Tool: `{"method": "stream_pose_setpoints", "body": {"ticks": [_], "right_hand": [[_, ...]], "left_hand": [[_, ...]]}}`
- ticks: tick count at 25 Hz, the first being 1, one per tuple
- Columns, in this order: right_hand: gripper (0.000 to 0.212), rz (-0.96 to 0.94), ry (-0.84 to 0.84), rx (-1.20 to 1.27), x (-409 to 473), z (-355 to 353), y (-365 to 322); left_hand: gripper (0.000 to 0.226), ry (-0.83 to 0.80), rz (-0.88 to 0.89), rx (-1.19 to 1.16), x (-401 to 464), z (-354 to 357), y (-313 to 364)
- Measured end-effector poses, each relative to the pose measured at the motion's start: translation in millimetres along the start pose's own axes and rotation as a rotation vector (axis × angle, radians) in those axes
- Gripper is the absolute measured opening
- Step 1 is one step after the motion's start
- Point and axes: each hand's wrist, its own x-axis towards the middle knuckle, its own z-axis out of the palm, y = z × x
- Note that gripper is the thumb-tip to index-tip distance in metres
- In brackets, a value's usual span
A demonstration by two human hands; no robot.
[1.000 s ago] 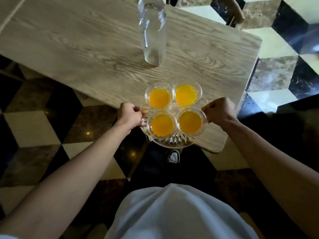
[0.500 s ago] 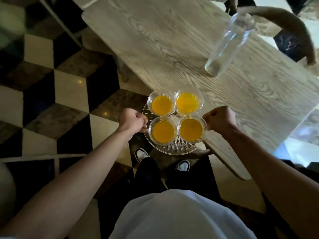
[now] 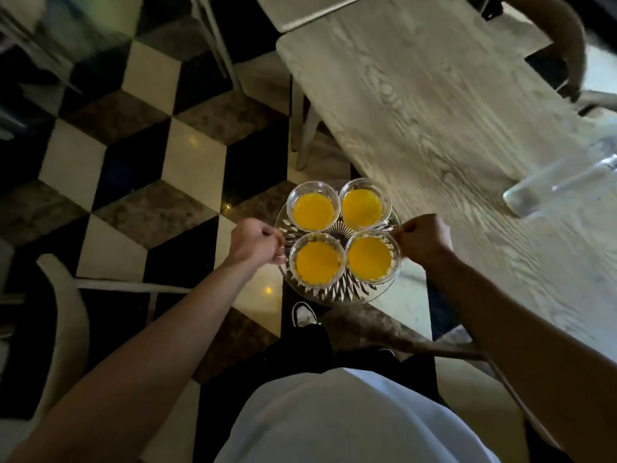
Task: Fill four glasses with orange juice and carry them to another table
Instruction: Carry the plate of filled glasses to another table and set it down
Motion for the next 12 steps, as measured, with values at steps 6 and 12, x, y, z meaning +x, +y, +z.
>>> {"method": "stream_pose_setpoints", "body": {"ticks": [6,12], "right_hand": [[0.012,-0.072,-0.076,-0.014,24.6,47.4,-85.5],[0.013,-0.117,-0.156,0.017,60.3,87.3,-163.4]], "left_hand": [[0.007,0.043,-0.046,-0.097,51.6,-67.8,-18.2],[0.013,0.094,-0.152,-0.196,99.3,-116.2,-22.4]]}}
